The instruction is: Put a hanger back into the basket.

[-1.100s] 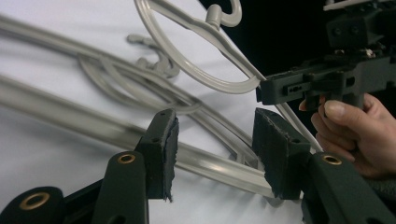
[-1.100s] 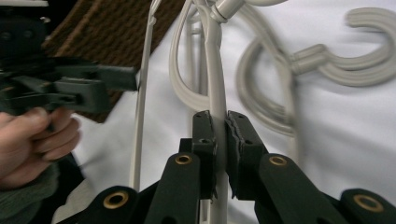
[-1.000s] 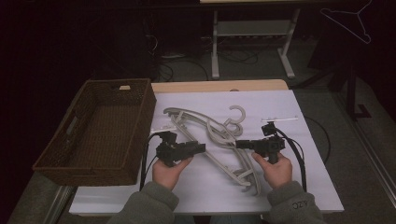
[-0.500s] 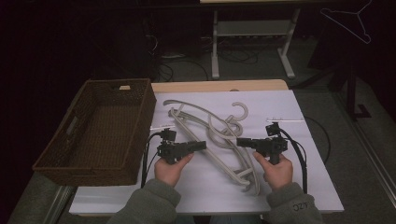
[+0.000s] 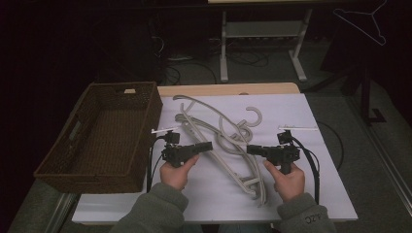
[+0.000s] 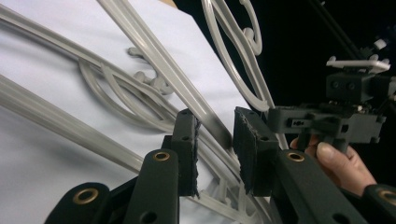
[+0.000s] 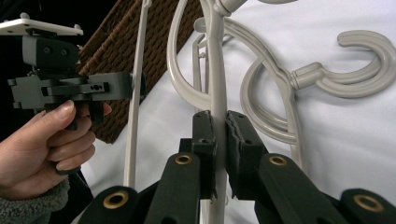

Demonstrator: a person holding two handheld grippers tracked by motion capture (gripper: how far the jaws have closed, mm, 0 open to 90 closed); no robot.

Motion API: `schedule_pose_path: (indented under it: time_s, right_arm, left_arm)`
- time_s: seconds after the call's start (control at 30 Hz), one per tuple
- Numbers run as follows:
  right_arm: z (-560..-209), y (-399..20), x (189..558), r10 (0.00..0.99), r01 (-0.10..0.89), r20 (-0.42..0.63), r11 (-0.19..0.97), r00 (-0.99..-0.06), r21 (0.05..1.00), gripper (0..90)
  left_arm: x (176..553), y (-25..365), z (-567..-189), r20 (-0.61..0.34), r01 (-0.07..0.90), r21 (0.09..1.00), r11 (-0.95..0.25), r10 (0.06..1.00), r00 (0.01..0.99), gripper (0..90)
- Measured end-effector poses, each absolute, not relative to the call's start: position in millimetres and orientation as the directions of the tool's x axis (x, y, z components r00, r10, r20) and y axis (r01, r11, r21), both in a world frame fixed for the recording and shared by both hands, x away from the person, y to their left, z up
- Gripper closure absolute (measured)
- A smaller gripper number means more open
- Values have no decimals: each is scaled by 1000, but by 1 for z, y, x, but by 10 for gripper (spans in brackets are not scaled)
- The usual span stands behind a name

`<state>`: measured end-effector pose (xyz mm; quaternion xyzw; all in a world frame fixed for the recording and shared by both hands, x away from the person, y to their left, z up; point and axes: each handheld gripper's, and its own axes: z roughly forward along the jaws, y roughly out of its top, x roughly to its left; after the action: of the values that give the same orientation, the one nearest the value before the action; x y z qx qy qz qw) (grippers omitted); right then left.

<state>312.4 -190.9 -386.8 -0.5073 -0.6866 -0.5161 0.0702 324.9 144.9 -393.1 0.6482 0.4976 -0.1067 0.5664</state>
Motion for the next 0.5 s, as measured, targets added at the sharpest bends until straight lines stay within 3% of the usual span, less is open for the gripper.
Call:
schedule_pose_path:
  time_s: [0.5]
  right_arm:
    - [-384, -191, 310, 610, 753, 631, -83, -480, 653, 818]
  left_arm:
    - [327, 146, -391, -721, 773, 613, 159, 514, 466, 662]
